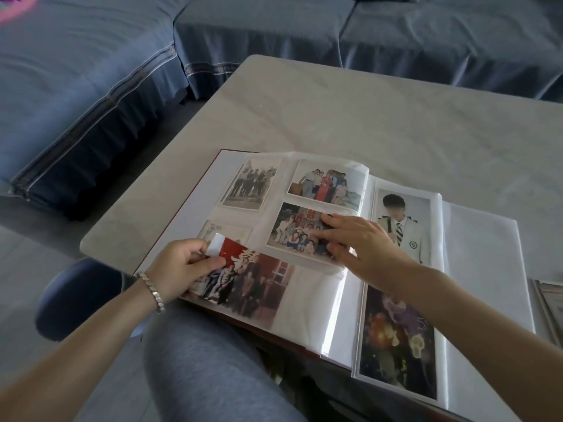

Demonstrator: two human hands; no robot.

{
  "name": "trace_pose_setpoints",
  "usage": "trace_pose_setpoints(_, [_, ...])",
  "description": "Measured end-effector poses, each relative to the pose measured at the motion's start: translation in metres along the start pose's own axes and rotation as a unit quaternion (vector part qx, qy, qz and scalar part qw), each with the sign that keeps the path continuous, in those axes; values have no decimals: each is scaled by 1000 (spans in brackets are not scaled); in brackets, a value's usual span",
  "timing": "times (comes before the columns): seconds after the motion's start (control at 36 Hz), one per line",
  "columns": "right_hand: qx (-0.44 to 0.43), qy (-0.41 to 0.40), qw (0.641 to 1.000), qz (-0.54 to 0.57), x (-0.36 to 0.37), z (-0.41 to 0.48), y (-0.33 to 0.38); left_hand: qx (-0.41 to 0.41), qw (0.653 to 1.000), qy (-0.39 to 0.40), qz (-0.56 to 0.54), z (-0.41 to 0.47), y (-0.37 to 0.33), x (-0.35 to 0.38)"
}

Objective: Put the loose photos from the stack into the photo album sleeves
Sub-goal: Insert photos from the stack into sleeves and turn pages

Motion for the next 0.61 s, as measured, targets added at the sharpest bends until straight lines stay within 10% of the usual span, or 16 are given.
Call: trace_pose_setpoints(0.61, [-13, -14, 1000, 5, 6, -1, -2, -99, 993, 39, -44, -11, -12, 14])
Point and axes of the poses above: each hand's wrist, its own z-axis towards the middle knuckle, its own x-axis out of the palm, y = z × x, the point moved 6 cm from there along z, towards the middle knuckle, and after that the axes turned 3 degrees about x, right-handed, at the moved point
